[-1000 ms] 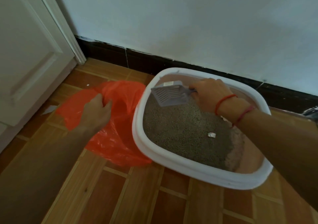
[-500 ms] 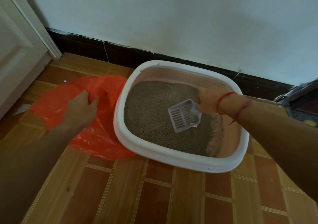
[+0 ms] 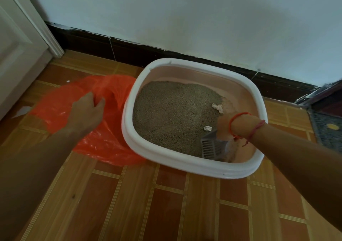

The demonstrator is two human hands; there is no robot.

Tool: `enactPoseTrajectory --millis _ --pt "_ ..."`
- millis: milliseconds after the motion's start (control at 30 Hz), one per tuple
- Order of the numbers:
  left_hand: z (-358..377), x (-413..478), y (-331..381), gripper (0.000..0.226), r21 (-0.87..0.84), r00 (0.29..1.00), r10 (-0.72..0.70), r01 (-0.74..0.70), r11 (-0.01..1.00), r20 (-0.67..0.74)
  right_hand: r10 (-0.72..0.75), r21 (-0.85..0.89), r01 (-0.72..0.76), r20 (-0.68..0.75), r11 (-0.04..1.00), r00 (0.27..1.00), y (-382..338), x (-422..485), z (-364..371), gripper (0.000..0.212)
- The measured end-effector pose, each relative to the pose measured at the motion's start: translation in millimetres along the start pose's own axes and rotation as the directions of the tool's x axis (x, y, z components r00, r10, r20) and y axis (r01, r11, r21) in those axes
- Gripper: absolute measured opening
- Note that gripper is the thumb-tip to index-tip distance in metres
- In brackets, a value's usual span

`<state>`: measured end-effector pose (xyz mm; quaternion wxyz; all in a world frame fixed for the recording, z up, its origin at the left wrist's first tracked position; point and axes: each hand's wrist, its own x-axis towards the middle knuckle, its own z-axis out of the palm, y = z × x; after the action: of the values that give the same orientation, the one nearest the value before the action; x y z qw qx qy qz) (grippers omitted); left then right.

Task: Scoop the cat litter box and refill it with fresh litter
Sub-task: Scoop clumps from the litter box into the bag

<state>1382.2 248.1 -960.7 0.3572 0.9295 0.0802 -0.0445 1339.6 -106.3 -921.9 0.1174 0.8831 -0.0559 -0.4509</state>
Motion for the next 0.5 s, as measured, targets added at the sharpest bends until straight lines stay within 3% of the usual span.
enactPoseTrajectory --millis 200,500 --pt "3 0 0 0.023 -0.005 1.000 -0.002 0.002 1.000 0.015 -0.063 0.003 0.063 -0.118 0.998 0.991 -14 4 25 0.031" --pt "1 -1 3 0.023 0.003 1.000 0.004 -0.004 1.000 0.015 -0.105 0.318 0.165 -0.198 0.934 0.975 -53 13 36 0.036"
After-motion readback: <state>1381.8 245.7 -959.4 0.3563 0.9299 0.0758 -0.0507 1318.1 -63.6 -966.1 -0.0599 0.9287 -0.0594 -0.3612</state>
